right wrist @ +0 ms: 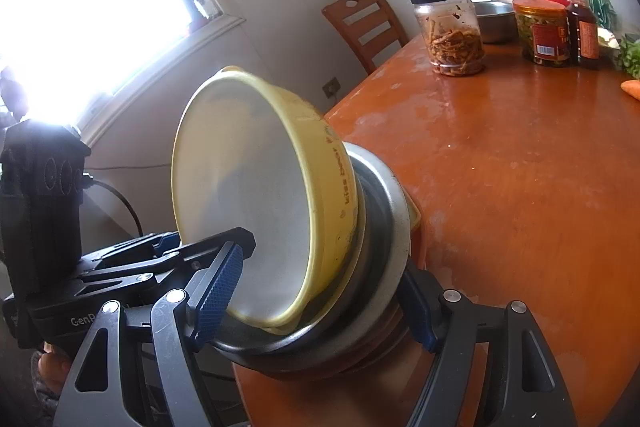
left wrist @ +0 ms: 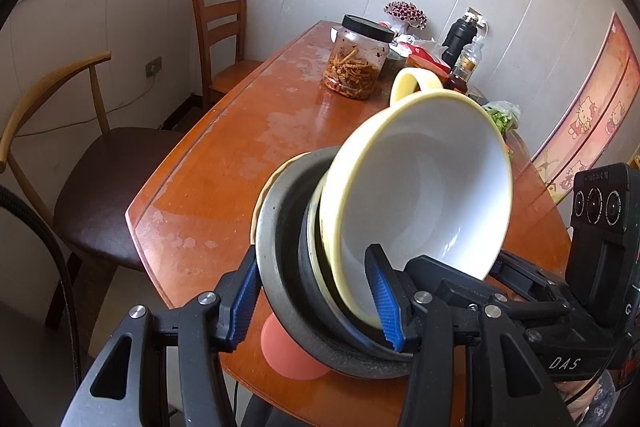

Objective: Organize plates and bowls
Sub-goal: 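Lower the bowl stack onto the yellow shell plate with the right gripper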

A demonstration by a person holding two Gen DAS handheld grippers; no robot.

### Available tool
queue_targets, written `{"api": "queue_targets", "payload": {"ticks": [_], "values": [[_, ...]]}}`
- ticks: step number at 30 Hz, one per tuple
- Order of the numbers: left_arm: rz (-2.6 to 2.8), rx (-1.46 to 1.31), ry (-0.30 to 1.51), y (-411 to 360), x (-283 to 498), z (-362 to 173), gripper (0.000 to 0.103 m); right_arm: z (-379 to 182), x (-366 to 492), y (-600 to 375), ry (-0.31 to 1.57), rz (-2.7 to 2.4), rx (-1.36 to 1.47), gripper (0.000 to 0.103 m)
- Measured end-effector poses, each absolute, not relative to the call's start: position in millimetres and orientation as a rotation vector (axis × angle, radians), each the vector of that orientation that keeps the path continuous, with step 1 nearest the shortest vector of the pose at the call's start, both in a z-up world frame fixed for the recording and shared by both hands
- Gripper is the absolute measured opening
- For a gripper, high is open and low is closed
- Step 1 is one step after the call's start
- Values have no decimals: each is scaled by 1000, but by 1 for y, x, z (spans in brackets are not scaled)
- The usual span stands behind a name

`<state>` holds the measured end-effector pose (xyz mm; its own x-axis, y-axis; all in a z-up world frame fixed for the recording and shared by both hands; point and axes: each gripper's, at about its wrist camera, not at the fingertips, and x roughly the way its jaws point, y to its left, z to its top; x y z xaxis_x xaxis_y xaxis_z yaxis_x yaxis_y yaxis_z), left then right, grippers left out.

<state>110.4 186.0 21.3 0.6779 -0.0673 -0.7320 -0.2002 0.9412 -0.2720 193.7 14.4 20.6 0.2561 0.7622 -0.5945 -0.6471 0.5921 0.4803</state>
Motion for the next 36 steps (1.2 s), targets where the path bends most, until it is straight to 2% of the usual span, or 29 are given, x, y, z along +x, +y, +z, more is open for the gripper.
{"api": "queue_targets", "payload": {"ticks": [36], "values": [[74, -308, 816, 175, 102, 26, 52, 36, 189, -2, 798, 850, 87, 76]]}}
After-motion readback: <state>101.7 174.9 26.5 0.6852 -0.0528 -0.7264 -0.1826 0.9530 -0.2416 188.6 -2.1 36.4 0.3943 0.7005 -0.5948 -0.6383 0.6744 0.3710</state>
